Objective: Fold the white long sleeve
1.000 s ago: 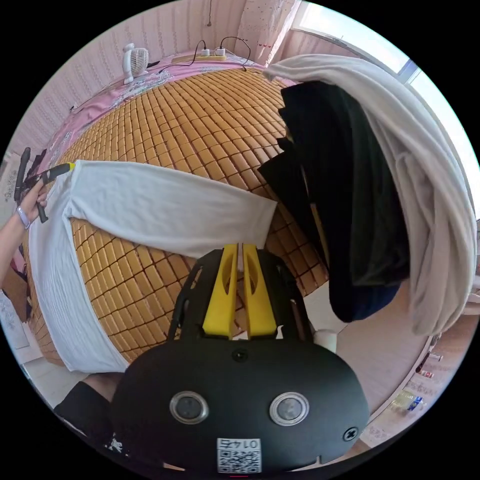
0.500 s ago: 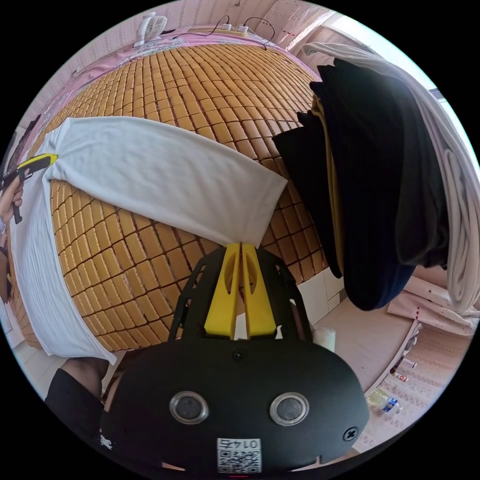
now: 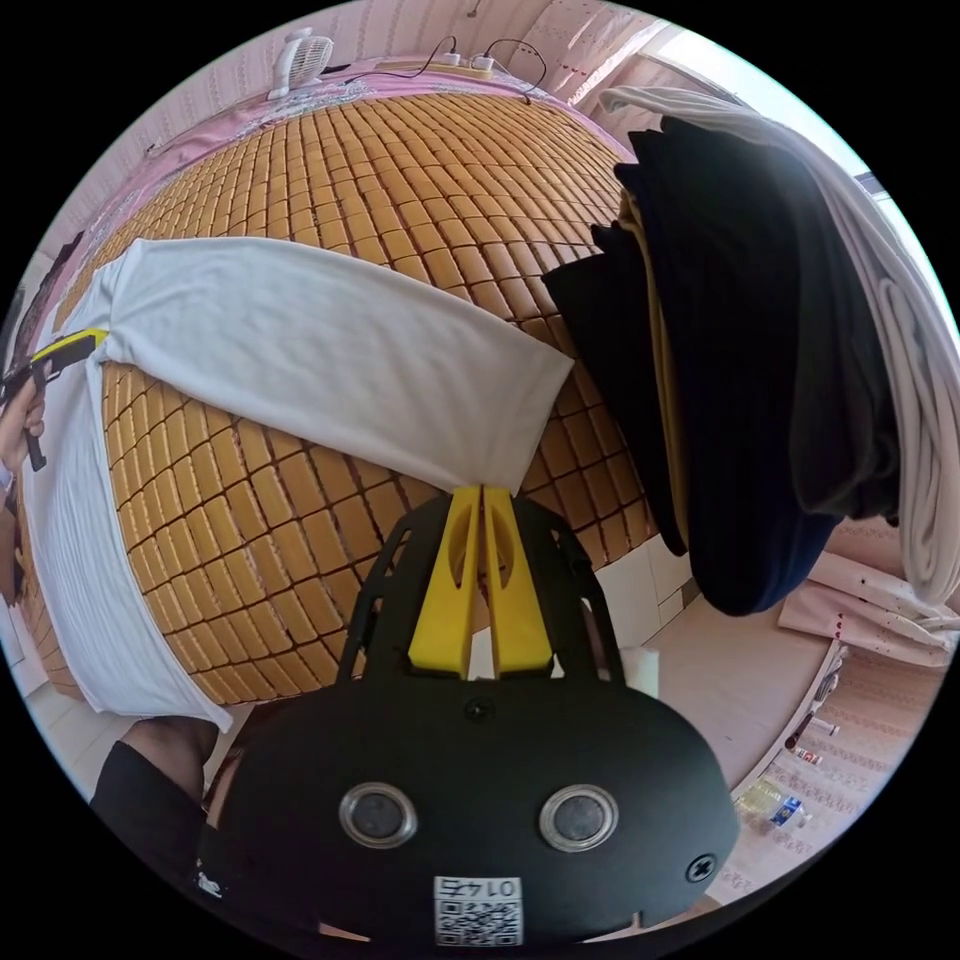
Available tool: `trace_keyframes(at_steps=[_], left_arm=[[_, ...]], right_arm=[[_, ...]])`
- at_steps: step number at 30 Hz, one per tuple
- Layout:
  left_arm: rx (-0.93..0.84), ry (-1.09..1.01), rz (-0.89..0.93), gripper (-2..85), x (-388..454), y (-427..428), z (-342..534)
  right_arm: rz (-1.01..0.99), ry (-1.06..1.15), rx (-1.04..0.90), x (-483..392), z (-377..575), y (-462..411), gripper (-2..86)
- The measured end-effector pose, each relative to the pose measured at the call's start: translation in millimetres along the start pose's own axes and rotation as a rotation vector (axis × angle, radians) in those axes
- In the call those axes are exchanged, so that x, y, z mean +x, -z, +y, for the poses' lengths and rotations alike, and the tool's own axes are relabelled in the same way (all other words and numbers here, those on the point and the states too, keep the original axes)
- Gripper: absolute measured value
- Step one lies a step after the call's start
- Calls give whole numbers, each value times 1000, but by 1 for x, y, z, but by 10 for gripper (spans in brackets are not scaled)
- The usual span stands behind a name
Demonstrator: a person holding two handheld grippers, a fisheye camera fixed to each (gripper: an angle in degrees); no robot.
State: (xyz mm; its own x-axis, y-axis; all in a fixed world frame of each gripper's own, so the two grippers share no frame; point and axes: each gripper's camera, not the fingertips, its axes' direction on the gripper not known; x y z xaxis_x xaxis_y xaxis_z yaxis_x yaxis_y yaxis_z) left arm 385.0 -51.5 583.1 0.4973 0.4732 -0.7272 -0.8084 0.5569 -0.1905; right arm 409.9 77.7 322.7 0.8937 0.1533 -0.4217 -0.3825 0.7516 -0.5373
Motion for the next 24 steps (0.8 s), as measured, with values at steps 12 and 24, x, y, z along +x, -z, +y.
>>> trace_keyframes(at_steps=[12, 24], left_arm=[[163, 135, -24, -9, -50, 111, 137], [158, 516, -137, 8, -118, 169, 349]], right_arm=[[26, -48, -53, -20, -4, 28, 13], [-84, 337, 71, -175, -75, 82, 79]])
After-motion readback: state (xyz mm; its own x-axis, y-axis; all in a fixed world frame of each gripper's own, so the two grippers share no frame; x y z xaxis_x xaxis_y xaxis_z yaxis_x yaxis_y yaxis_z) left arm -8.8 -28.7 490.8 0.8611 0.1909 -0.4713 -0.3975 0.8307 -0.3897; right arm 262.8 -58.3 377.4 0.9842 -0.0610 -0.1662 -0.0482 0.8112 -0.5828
